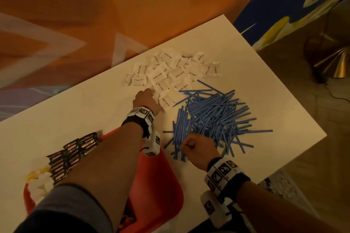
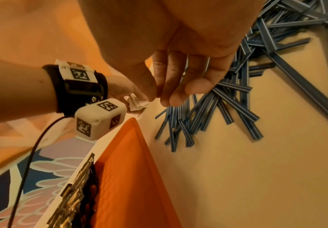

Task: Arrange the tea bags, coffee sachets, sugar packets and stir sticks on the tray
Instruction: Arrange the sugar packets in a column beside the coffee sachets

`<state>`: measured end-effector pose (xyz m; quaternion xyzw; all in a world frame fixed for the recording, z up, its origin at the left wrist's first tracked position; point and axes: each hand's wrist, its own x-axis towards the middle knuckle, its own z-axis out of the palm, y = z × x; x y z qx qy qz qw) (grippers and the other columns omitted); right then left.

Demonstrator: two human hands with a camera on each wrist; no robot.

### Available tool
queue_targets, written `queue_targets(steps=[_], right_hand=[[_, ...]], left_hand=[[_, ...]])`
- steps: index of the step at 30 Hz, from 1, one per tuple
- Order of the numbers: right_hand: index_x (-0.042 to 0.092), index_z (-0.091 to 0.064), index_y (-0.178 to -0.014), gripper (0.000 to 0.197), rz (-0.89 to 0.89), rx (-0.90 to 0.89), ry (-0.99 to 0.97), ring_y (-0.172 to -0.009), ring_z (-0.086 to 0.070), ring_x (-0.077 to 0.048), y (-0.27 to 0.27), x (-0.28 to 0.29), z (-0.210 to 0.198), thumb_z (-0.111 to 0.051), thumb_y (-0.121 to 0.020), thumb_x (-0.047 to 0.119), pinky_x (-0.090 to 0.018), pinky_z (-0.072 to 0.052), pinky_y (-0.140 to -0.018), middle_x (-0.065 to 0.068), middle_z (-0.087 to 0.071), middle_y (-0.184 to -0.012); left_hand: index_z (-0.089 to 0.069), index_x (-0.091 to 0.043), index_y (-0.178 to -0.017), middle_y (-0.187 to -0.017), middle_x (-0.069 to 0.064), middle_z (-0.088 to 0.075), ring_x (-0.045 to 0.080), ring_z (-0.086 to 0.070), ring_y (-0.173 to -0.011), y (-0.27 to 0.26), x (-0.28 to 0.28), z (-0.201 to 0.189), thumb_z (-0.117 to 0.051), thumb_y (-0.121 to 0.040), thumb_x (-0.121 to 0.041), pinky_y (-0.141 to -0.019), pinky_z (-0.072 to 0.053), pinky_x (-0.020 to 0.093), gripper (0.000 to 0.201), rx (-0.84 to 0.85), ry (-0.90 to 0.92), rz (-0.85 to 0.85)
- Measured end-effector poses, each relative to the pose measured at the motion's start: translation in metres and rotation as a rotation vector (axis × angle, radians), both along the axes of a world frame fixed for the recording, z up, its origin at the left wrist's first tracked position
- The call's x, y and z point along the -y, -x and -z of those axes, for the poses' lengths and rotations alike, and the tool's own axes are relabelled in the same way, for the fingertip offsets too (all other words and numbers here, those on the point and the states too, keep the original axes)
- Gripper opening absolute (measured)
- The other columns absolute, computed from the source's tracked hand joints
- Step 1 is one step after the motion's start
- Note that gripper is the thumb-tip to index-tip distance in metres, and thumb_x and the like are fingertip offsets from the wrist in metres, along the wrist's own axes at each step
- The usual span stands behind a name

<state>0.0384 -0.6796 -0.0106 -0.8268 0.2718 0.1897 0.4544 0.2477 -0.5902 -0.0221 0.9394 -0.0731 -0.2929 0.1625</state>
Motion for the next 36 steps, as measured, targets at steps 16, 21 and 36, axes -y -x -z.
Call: queue_targets(steps=[16, 21, 36], right_hand=[[0.025, -0.066, -0.077, 0.009, 0.135, 0.271, -0.235, -0.078, -0.069, -0.010, -0.083, -0.016, -0.057, -0.074, -0.082, 0.026, -0.037, -0.057, -0.079, 0.008, -0.071, -0.077], [0.030, -0.062, -0.090, 0.023, -0.022, 0.443, -0.348, -0.082, -0.066, -0.014, -0.097, -0.039, -0.087, -0.077, -0.080, 0.018, -0.029, -0.054, -0.071, 0.008, -0.065, -0.095], [0.018, -0.065, -0.104, 0.038, -0.569, 0.321, -0.331, -0.055, -0.051, 0.011, -0.098, -0.119, -0.133, -0.083, -0.072, 0.008, -0.006, -0.036, -0.057, 0.004, -0.063, -0.099]], left_hand=[[-0.065, -0.006, -0.089, -0.071, 0.010, -0.058, 0.015, -0.058, -0.051, 0.044, -0.070, -0.077, -0.046, -0.092, 0.003, -0.047, -0.046, 0.021, 0.021, -0.554, 0.944, -0.808], [-0.060, -0.003, -0.085, -0.057, 0.008, -0.059, 0.011, -0.056, -0.042, 0.070, -0.106, -0.105, -0.053, -0.092, 0.003, -0.038, -0.042, 0.017, 0.011, -0.526, 0.934, -0.825], [-0.051, -0.011, -0.101, -0.059, 0.004, -0.051, 0.010, -0.051, -0.042, 0.114, -0.192, -0.135, -0.027, -0.073, -0.073, -0.038, -0.038, 0.019, 0.072, -0.733, 1.085, -0.590]])
